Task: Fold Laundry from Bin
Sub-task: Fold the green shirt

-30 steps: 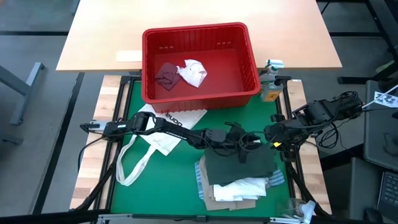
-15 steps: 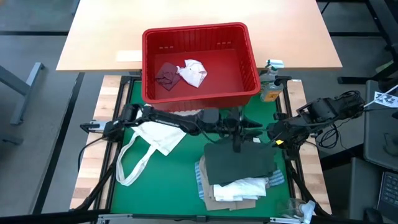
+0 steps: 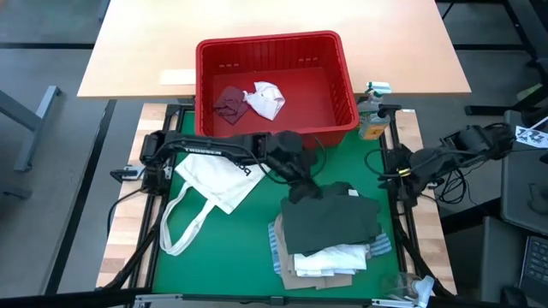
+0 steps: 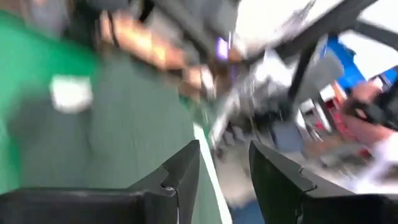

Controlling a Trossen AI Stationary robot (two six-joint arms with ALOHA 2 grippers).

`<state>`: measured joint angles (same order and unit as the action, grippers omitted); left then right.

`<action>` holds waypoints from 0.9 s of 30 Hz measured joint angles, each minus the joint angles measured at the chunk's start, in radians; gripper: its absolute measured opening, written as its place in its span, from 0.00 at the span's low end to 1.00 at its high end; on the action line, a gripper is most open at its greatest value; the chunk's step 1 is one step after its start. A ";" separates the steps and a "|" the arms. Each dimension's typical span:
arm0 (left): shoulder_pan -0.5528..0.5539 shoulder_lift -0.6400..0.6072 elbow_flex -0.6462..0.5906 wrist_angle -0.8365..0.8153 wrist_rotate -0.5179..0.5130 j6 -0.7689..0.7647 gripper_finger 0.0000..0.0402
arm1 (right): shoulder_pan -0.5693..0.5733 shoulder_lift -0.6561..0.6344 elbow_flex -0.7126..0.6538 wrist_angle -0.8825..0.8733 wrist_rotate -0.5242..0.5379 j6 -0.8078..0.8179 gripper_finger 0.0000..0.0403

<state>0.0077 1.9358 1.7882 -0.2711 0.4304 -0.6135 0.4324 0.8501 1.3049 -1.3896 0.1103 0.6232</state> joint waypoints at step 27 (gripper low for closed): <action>-0.287 0.024 -0.005 -0.558 -0.186 -0.272 0.34 | -0.001 0.104 -0.275 0.066 -0.287 0.112 0.47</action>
<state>-0.2789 1.9598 1.7834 -0.8290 0.2442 -0.8854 0.4316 0.9539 1.0298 -1.3234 -0.1762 0.7357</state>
